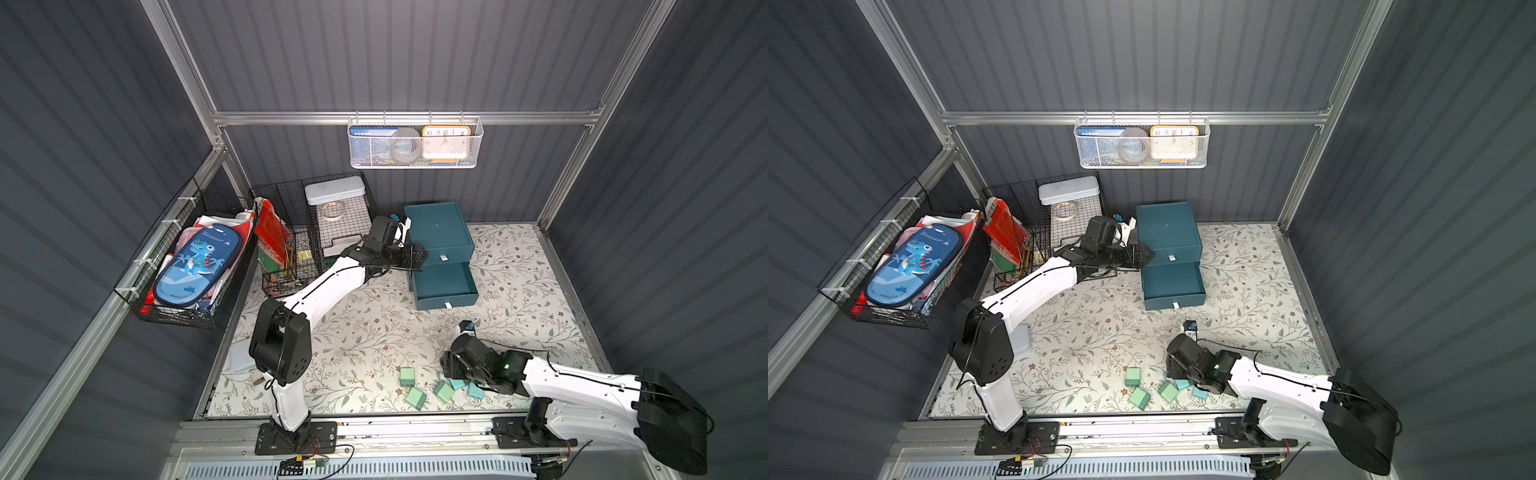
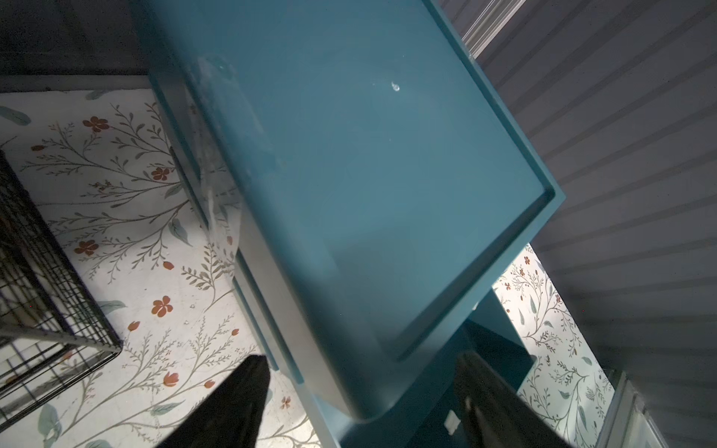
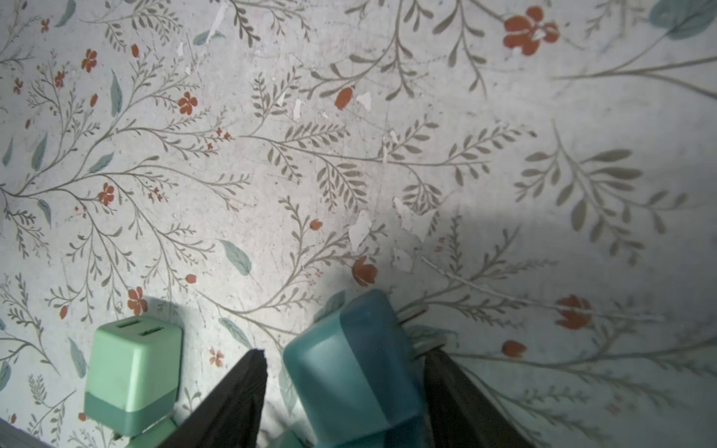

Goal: Place the plugs into the drawer by color
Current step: Pick up the plug from the center of the board.

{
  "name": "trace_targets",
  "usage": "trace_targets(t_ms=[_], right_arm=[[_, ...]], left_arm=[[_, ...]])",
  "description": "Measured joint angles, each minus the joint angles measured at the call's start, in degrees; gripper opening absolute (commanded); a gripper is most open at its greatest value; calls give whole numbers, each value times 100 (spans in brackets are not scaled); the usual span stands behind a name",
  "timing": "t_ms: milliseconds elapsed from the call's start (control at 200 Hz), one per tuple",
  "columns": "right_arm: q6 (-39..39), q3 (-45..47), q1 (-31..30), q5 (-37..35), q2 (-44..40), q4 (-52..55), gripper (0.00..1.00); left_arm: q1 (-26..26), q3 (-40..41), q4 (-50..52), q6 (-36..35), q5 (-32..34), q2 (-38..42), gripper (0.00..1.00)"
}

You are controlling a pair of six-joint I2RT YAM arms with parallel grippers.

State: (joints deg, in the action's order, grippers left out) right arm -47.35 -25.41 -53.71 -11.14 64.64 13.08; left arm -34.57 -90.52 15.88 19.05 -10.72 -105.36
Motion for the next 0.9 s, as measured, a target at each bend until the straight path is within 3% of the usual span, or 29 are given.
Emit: trace_targets(t_ms=[165,425,645,901], right_arm=[[181,-232,118,146,555,-356,66],[782,-1370,258,673,1805,-568,65],[1126,-1692,76,332,1248,85,66],[1462,-1368,-315,48,1019,632,68]], left_arm=[[0,4,0,-2,4,0,81],[0,262,-4,-2,26,72,81],[0,348,0,-4,31,129,81],[0,348,-4,-22,24,140,81]])
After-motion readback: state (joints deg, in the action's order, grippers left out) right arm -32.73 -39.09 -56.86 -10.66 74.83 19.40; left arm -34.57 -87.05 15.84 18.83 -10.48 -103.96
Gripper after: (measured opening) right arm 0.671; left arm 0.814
